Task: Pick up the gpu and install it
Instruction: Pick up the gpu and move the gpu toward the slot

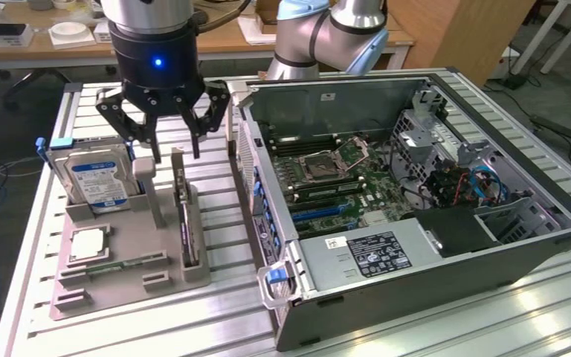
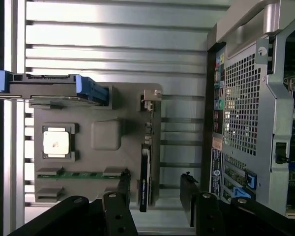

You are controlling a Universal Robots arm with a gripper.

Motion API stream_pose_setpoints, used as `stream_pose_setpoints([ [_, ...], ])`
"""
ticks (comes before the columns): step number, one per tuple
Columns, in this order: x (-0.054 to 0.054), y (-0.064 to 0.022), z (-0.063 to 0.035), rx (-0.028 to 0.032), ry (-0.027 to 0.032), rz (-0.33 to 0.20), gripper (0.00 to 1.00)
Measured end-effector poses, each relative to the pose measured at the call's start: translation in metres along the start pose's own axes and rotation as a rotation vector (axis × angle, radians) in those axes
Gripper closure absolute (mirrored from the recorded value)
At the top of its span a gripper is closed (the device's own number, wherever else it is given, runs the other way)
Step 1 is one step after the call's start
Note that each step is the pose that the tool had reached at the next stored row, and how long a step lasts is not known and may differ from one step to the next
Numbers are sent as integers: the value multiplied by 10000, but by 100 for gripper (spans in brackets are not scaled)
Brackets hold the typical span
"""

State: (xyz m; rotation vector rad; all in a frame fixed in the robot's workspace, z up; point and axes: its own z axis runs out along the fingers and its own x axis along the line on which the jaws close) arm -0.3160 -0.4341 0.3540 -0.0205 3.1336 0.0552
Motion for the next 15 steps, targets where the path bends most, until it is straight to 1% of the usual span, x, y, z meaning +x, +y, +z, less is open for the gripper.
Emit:
stream_pose_setpoints([
  [4, 1, -1, 22, -2, -3, 11, 47],
  [15, 2, -4, 125, -1, -2, 18, 47],
])
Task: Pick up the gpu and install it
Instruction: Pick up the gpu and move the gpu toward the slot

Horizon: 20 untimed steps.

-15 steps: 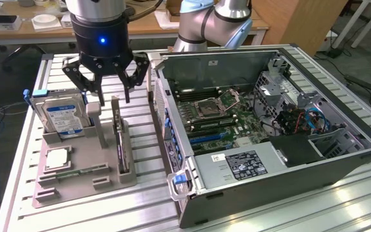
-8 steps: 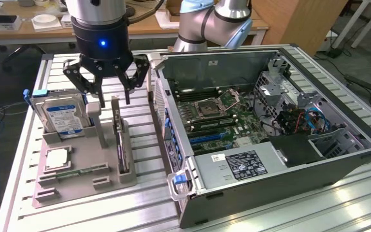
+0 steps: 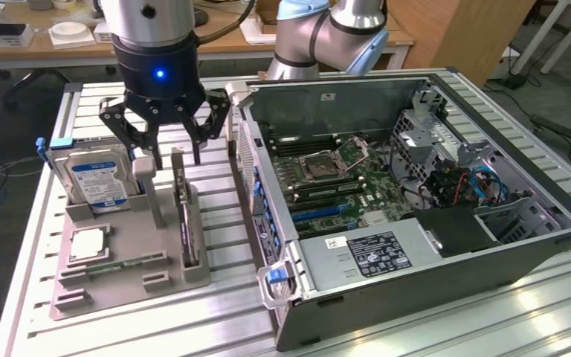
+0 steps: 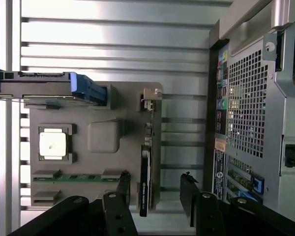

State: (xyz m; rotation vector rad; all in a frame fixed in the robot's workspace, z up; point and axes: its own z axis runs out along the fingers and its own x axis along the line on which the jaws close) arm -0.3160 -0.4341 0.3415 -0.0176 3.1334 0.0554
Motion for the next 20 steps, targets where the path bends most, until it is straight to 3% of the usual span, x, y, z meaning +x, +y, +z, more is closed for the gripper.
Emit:
stream_pose_setpoints([
  [20, 2, -6, 174, 0, 0, 9, 47],
])
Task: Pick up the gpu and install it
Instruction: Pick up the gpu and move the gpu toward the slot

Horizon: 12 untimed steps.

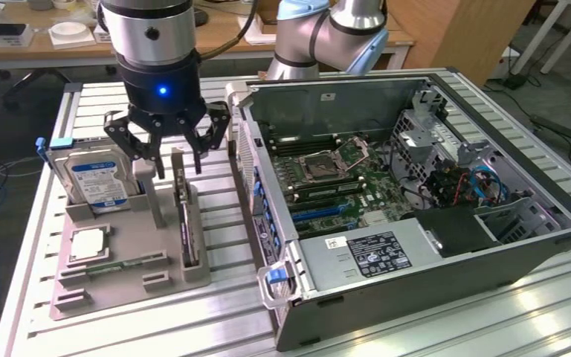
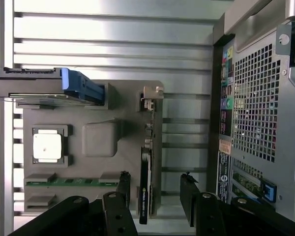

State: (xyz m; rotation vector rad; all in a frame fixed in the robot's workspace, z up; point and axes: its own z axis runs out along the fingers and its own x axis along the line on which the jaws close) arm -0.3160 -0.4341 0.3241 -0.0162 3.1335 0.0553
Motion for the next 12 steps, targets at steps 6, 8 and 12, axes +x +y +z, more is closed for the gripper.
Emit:
stream_pose_setpoints([
  [6, 0, -2, 50, 0, -1, 2, 47],
  [8, 0, -2, 67, 0, 0, 2, 47],
  [12, 1, -3, 101, -1, -1, 2, 47],
])
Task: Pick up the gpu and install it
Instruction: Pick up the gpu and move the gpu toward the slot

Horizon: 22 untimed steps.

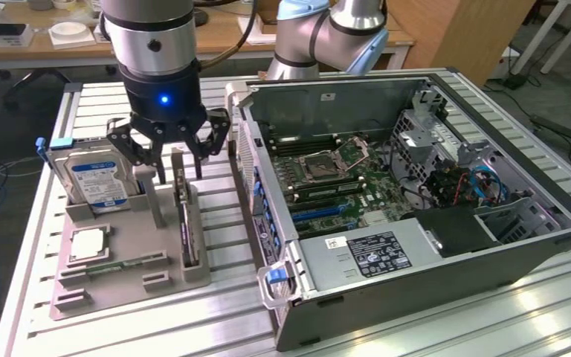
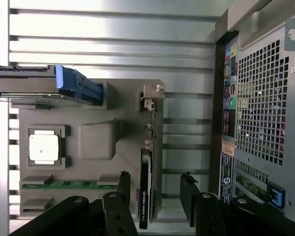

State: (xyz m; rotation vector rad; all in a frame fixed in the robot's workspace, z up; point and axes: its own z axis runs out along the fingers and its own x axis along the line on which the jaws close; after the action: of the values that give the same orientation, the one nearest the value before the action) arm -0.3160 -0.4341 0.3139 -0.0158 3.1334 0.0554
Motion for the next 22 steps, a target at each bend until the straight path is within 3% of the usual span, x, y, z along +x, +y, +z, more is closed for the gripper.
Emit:
stream_pose_setpoints([
  [22, 1, -6, 162, 2, 0, 0, 47],
])
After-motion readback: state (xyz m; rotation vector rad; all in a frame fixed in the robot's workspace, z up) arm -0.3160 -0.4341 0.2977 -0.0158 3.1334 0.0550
